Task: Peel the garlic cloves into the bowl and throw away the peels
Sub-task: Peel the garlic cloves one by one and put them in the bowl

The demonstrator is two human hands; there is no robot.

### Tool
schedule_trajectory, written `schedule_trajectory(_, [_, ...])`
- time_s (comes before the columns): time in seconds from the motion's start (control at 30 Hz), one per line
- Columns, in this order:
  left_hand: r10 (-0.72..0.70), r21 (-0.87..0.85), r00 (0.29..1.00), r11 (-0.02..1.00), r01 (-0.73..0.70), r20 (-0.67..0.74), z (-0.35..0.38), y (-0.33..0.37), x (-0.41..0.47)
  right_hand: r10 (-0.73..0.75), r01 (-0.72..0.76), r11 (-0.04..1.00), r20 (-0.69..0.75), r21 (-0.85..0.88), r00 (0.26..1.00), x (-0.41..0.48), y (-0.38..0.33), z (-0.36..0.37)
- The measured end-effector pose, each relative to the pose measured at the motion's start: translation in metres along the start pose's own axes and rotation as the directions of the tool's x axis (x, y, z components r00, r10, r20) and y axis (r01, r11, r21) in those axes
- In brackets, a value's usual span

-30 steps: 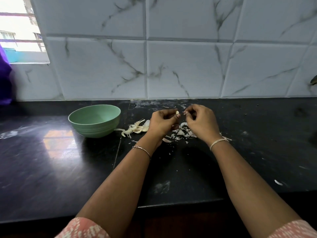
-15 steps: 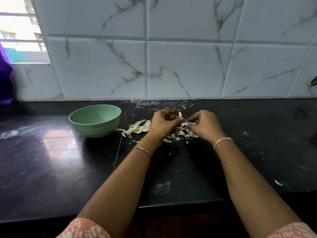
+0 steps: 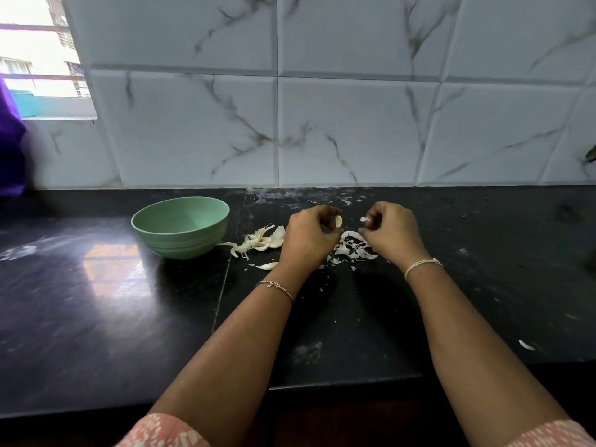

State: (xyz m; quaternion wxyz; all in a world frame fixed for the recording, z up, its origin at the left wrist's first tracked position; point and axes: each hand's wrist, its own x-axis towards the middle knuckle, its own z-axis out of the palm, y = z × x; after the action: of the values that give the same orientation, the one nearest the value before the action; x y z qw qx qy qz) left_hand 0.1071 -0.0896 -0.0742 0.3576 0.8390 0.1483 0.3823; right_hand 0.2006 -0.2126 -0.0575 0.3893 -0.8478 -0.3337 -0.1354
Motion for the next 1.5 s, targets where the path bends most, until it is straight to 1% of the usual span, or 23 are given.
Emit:
schedule_trajectory(0.03, [0.014,0.013,1.000,1.000,-0.014,0.006,0.0000,0.0003,-0.0002,0.001,-0.003,0.992,0.016,0.126,1.000,0.0004,-0.0015,0.0008])
schedule_trajectory(0.07, [0.026,0.027,1.000,0.999,-0.027,0.014,0.0004,0.0004,-0.0004,0.023,-0.035,0.960,0.048,0.278,0.999,0.0005,-0.0036,0.0017])
schedule_trajectory(0.1, [0.039,0.041,0.999,0.998,-0.040,0.024,0.0005,0.0006,-0.0005,0.055,-0.089,0.909,0.094,0.408,0.994,0.0001,-0.0061,0.0018])
schedule_trajectory(0.13, [0.051,0.052,0.998,0.997,-0.053,0.034,0.0006,0.0005,-0.0005,0.074,-0.130,0.865,0.133,0.485,0.988,-0.0005,-0.0076,0.0023])
schedule_trajectory(0.17, [0.061,0.058,0.997,0.996,-0.063,0.045,0.0006,0.0003,-0.0004,0.071,-0.135,0.859,0.146,0.494,0.987,-0.0008,-0.0076,0.0027])
schedule_trajectory(0.27, [0.085,0.078,0.993,0.993,-0.092,0.079,0.0000,0.0005,-0.0009,0.062,-0.105,0.902,0.115,0.419,0.991,-0.0013,-0.0056,0.0040])
schedule_trajectory(0.37, [0.114,0.112,0.990,0.986,-0.123,0.083,-0.0002,0.0004,-0.0026,0.070,-0.106,0.903,0.101,0.415,0.992,-0.0023,-0.0069,0.0038])
schedule_trajectory(0.53, [0.088,0.113,0.995,0.989,-0.092,0.048,-0.0016,0.0006,-0.0021,0.080,-0.127,0.888,0.123,0.441,0.989,-0.0032,-0.0073,0.0032])
schedule_trajectory(0.8, [0.037,0.079,0.998,0.996,-0.041,0.056,-0.0008,0.0003,-0.0005,0.064,-0.125,0.867,0.141,0.482,0.988,-0.0021,-0.0046,0.0055])
schedule_trajectory(0.93, [-0.029,-0.045,0.997,0.998,0.032,0.068,-0.0018,0.0025,-0.0001,0.063,-0.138,0.835,0.157,0.533,0.986,-0.0024,-0.0052,0.0034])
schedule_trajectory(1.07, [-0.060,-0.133,0.995,0.989,0.070,0.077,-0.0029,0.0030,0.0008,0.083,-0.171,0.782,0.172,0.599,0.982,-0.0028,-0.0069,0.0026])
schedule_trajectory(1.2, [-0.072,-0.144,0.995,0.986,0.081,0.064,-0.0022,0.0025,0.0030,0.096,-0.211,0.724,0.207,0.657,0.974,-0.0024,-0.0078,0.0019])
schedule_trajectory(1.37, [-0.069,-0.152,0.994,0.985,0.081,0.085,-0.0033,0.0012,0.0032,0.097,-0.217,0.712,0.212,0.668,0.972,-0.0029,-0.0079,0.0022])
schedule_trajectory(1.5, [-0.078,-0.182,0.993,0.979,0.093,0.087,-0.0068,0.0033,0.0027,0.101,-0.256,0.658,0.253,0.708,0.962,-0.0018,-0.0071,0.0016])
